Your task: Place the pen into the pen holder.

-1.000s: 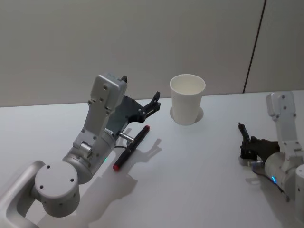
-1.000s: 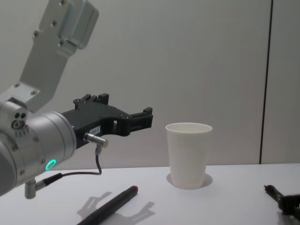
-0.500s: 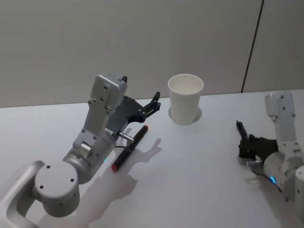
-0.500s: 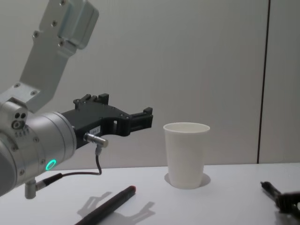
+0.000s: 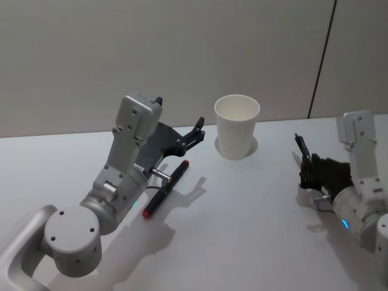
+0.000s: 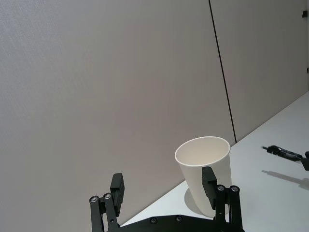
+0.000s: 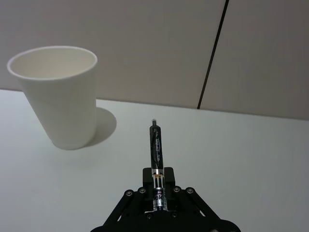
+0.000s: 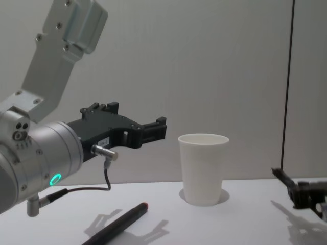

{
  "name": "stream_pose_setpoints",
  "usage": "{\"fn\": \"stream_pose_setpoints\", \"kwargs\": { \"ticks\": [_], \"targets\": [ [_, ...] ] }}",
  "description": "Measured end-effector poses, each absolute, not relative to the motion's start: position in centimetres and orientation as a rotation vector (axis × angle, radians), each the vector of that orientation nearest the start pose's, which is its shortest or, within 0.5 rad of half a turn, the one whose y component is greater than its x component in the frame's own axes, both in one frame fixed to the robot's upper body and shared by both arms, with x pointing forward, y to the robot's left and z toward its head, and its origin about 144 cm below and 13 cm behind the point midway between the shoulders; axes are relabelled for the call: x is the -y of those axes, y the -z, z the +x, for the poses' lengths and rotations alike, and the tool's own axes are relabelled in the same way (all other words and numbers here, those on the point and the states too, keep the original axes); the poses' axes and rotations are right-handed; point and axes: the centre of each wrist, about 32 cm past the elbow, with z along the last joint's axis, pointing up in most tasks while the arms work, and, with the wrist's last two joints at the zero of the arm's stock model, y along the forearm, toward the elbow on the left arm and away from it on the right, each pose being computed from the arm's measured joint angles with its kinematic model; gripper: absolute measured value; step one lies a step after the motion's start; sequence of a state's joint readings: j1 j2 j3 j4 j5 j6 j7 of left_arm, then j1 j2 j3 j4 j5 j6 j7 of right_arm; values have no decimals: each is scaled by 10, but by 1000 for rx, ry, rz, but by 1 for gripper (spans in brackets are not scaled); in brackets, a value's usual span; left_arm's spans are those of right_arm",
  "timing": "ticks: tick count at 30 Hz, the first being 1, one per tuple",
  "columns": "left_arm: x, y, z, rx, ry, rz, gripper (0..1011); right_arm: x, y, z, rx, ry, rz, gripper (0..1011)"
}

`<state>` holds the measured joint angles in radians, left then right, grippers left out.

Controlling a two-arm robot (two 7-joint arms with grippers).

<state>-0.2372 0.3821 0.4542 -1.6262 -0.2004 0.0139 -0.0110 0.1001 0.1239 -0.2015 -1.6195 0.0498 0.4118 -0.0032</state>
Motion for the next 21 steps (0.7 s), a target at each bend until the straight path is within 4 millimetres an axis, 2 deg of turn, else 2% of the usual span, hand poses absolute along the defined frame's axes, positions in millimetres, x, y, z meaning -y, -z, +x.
{"fn": "stream_pose_setpoints", "kwargs": {
  "ticks": [11, 21],
  "targets": [
    [-198, -1204, 492, 268, -1124, 61, 1001, 196, -1182, 482, 18, 1350, -203, 132],
    [-198, -1204, 492, 268, -1124, 61, 1001, 195, -1185, 493, 168, 1313, -91, 131]
  ]
}}
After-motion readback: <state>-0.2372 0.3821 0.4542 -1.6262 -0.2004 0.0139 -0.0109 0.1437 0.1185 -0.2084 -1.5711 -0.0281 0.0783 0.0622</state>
